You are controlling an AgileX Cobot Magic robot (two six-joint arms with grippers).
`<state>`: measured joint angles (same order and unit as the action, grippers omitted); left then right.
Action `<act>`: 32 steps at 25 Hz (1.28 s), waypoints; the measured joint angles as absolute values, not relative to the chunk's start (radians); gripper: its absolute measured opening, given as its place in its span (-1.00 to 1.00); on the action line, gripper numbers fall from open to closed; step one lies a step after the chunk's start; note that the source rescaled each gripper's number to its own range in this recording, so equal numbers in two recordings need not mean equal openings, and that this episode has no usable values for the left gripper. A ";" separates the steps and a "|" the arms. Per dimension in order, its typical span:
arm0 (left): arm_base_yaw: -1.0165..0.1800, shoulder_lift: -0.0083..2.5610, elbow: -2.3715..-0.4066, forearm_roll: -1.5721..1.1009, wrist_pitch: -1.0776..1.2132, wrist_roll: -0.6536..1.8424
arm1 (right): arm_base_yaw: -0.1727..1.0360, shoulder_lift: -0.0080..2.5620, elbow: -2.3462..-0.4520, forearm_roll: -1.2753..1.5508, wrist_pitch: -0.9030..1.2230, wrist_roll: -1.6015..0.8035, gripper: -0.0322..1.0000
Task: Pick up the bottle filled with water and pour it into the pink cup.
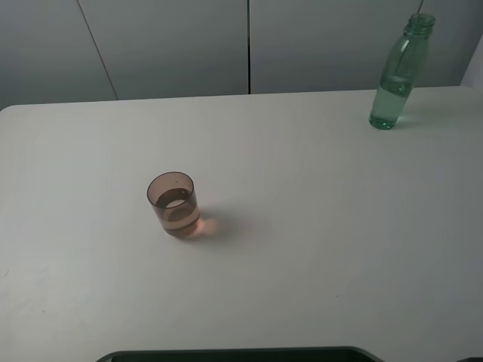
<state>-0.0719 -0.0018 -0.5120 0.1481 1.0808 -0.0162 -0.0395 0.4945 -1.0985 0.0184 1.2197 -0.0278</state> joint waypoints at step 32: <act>-0.072 -0.002 -0.512 0.148 1.081 -0.021 | -0.040 0.001 -0.512 -0.014 1.104 -0.013 1.00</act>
